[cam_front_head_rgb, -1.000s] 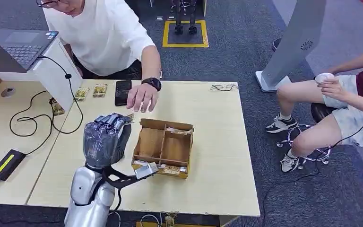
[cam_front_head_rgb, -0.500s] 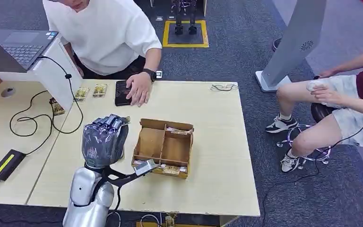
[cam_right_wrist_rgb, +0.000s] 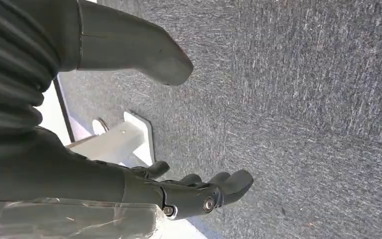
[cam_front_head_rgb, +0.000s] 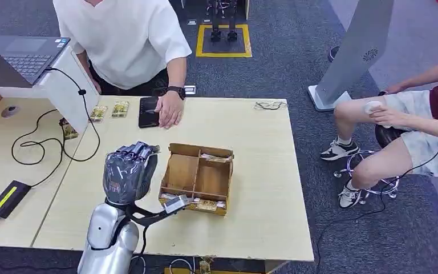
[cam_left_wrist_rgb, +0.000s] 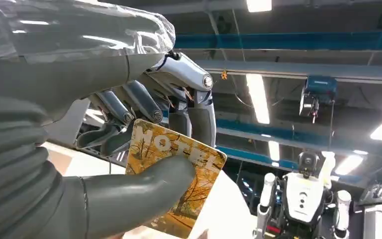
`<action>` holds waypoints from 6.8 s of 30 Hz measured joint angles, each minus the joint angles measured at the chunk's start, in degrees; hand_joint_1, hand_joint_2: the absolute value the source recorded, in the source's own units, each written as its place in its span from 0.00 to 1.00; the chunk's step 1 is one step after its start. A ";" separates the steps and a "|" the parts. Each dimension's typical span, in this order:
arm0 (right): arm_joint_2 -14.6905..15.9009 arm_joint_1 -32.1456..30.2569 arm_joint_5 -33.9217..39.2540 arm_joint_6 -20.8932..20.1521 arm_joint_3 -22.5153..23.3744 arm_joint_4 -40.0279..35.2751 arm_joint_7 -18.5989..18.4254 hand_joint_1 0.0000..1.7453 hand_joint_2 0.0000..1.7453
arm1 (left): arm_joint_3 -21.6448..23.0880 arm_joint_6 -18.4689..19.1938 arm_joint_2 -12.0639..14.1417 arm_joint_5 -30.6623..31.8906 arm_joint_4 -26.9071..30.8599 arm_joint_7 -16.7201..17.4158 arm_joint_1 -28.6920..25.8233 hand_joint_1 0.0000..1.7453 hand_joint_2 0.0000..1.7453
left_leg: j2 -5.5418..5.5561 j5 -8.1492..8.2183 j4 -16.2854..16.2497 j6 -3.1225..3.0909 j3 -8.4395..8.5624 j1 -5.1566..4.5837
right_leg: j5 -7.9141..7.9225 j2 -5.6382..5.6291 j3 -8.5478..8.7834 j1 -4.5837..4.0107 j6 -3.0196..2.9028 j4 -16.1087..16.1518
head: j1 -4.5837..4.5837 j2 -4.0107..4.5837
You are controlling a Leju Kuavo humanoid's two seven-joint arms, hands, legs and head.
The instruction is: Pass the card to the sensor for recognition and then transmit it.
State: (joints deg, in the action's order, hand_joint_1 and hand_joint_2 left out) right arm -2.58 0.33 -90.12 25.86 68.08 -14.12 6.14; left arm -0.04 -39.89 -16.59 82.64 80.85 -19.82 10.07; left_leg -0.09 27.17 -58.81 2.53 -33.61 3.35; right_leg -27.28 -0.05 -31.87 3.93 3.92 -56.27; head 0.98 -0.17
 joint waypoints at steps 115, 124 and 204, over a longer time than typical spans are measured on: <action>0.24 -0.74 0.13 -0.31 -2.21 -0.92 -1.77 0.00 1.00 | -2.03 0.33 13.01 0.48 -17.73 32.17 0.67 1.00 1.00 | 0.02 0.00 0.00 0.00 -0.04 0.00 | -0.01 0.02 0.01 0.00 0.00 -0.02 | -0.02 0.00; 0.22 -0.75 0.13 -0.33 -2.16 -1.11 -1.70 0.00 1.00 | -2.12 0.33 13.33 0.22 -18.32 32.79 0.34 1.00 1.00 | 0.02 0.00 0.00 0.00 -0.03 0.00 | -0.01 0.02 0.00 0.00 0.00 -0.02 | -0.02 0.00; -0.04 -0.63 0.13 0.28 -2.99 -1.20 -0.48 0.00 1.00 | -7.21 0.20 4.63 -0.04 -3.74 12.42 6.45 1.00 1.00 | 0.02 -0.01 0.00 0.01 0.00 0.00 | 0.00 0.02 -0.03 0.00 0.00 -0.02 | -0.02 0.00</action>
State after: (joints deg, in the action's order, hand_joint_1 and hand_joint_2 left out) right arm -2.62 -0.30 -89.99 26.14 65.09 -15.32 5.66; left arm -7.26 -39.69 -11.96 82.60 77.11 -7.41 16.52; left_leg -0.07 27.16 -58.81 2.53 -33.61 3.35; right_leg -27.28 -0.03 -31.90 3.93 3.92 -56.29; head 0.96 -0.17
